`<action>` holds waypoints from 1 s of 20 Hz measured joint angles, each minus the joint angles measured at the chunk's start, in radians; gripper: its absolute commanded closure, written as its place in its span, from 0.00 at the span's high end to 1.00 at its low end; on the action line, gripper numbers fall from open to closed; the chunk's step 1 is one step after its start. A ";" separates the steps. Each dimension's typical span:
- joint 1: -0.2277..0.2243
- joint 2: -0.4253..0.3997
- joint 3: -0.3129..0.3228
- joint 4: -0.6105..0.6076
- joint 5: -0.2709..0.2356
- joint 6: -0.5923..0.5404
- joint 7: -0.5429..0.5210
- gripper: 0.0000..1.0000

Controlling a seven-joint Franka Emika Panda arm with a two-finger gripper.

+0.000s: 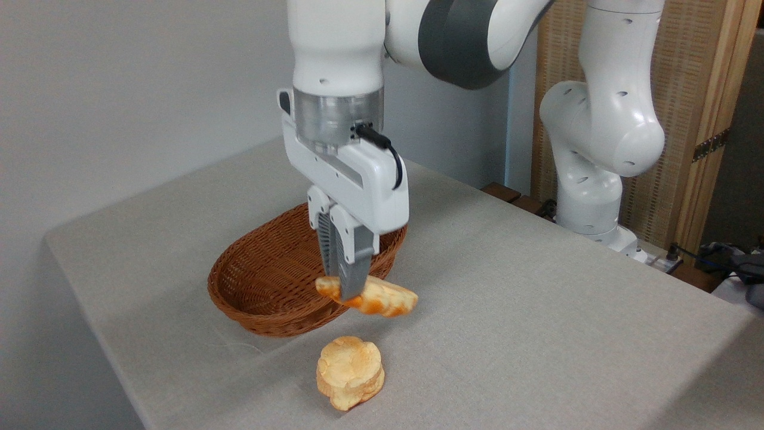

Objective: Put bread into the basket
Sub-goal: 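Lift the bread slice and carry it over the wicker basket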

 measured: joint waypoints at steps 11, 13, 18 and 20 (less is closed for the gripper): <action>-0.013 -0.004 -0.120 0.048 -0.105 -0.033 -0.054 0.23; -0.013 -0.003 -0.154 0.054 -0.105 -0.033 -0.098 0.26; -0.015 0.016 -0.224 0.056 -0.105 -0.033 -0.215 0.83; -0.016 0.023 -0.236 0.056 -0.105 -0.033 -0.245 1.00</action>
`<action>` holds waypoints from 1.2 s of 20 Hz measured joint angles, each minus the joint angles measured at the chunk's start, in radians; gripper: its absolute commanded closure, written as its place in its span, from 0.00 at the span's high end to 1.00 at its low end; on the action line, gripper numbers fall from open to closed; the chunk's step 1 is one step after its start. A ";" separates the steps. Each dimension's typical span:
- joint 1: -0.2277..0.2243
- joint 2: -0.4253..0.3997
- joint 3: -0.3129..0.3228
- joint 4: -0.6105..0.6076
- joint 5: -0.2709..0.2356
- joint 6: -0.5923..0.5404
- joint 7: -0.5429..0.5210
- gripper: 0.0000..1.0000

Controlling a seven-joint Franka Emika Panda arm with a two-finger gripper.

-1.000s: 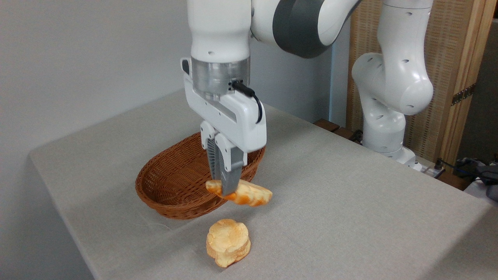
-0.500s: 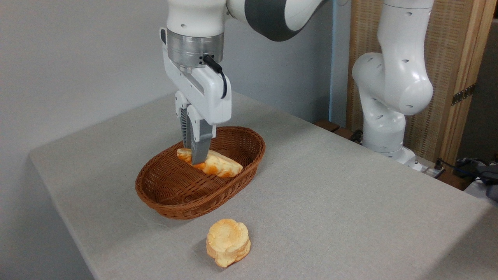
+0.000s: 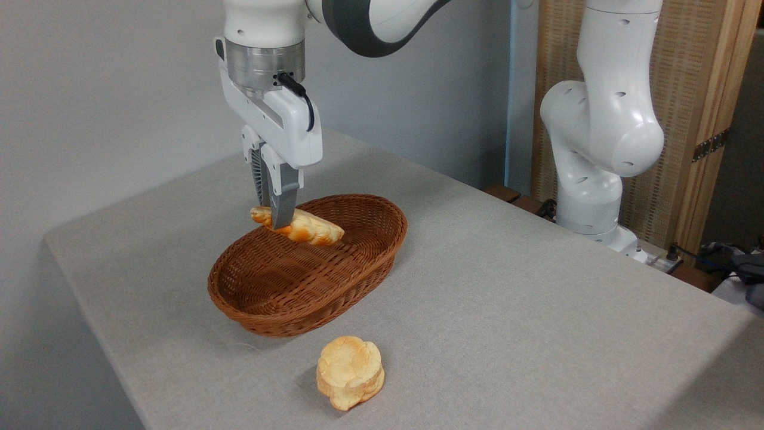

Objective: Put bread into the basket
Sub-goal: 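Lift the bread slice and carry it over the wicker basket, then open the gripper to drop the slice into the basket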

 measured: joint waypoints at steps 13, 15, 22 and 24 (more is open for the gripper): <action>-0.001 0.003 -0.020 0.000 0.000 -0.013 -0.052 1.00; -0.001 0.003 -0.020 0.000 0.000 -0.013 -0.052 1.00; -0.001 0.003 -0.020 0.002 0.000 -0.013 -0.052 1.00; -0.001 0.003 -0.020 0.002 0.000 -0.013 -0.052 1.00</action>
